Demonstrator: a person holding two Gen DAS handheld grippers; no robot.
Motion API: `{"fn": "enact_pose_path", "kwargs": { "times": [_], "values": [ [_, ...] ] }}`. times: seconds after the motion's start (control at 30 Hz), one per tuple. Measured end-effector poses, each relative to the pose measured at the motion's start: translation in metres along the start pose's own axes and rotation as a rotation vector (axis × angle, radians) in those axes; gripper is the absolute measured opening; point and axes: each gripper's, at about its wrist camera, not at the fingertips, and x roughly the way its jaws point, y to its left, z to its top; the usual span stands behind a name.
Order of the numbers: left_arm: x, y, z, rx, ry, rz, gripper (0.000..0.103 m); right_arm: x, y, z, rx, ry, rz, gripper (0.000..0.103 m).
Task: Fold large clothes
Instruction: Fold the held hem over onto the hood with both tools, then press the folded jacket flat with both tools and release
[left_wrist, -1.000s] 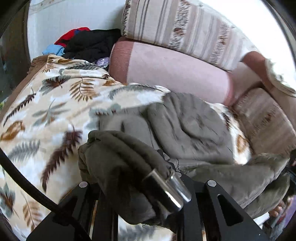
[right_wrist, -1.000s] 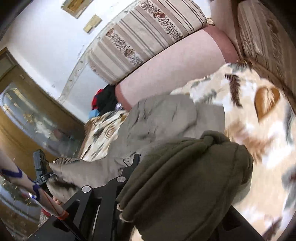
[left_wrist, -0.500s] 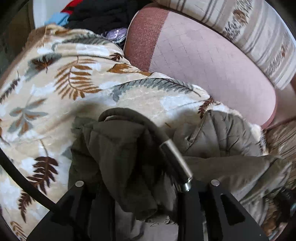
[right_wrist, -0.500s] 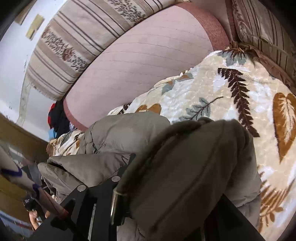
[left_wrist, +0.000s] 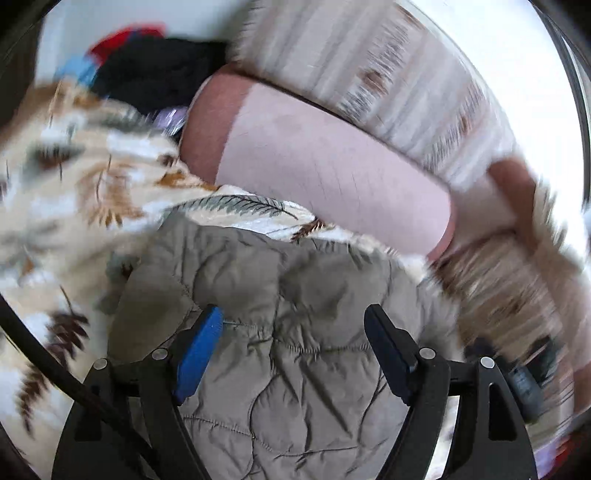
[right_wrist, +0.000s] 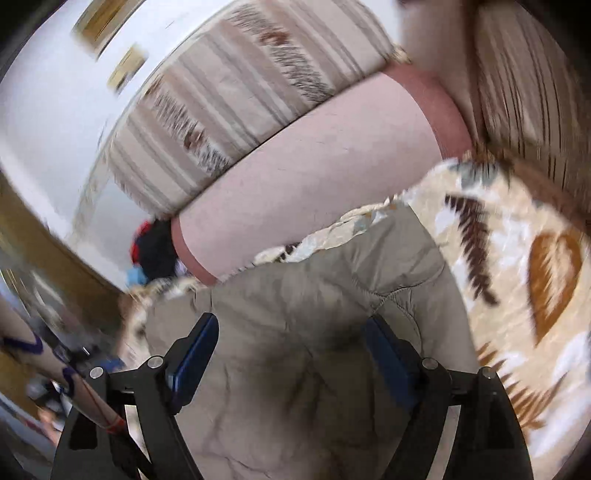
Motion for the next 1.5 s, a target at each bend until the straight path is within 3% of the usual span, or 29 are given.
{"fn": "enact_pose_path", "kwargs": {
  "times": [0.13, 0.3, 0.37, 0.47, 0.53, 0.83, 1.0, 1.17, 1.37, 1.5],
  "values": [
    [0.03, -0.05, -0.015, 0.181, 0.028, 0.063, 0.078, 0.021, 0.028, -0.017, -0.195, 0.034, -0.139, 0.086],
    [0.091, -0.077, -0.016, 0.313, 0.061, 0.192, 0.078, 0.061, 0.039, -0.025, -0.343, 0.064, -0.257, 0.086],
    [0.115, -0.07, -0.009, 0.287, 0.087, 0.235, 0.079, 0.082, 0.034, -0.025, -0.372, 0.087, -0.297, 0.086],
    [0.146, -0.053, 0.006, 0.222, 0.1, 0.242, 0.09, 0.105, 0.021, -0.021, -0.369, 0.116, -0.324, 0.086],
    [0.161, -0.046, 0.016, 0.196, 0.096, 0.244, 0.096, 0.115, 0.014, -0.013, -0.347, 0.124, -0.319, 0.086],
    [0.196, -0.039, 0.027, 0.177, 0.061, 0.214, 0.103, 0.153, -0.023, 0.005, -0.213, 0.14, -0.259, 0.09],
    [0.194, -0.039, 0.026, 0.173, 0.054, 0.213, 0.103, 0.158, -0.028, 0.004, -0.181, 0.144, -0.237, 0.091],
    [0.155, -0.035, 0.025, 0.143, 0.035, 0.221, 0.102, 0.144, -0.018, 0.006, -0.209, 0.14, -0.307, 0.091],
    [0.103, -0.033, 0.009, 0.244, -0.062, 0.348, 0.102, 0.098, -0.001, -0.004, -0.277, 0.074, -0.339, 0.091],
    [0.095, -0.01, -0.001, 0.228, -0.057, 0.383, 0.102, 0.085, -0.013, -0.015, -0.272, 0.069, -0.381, 0.091]
  ]
}}
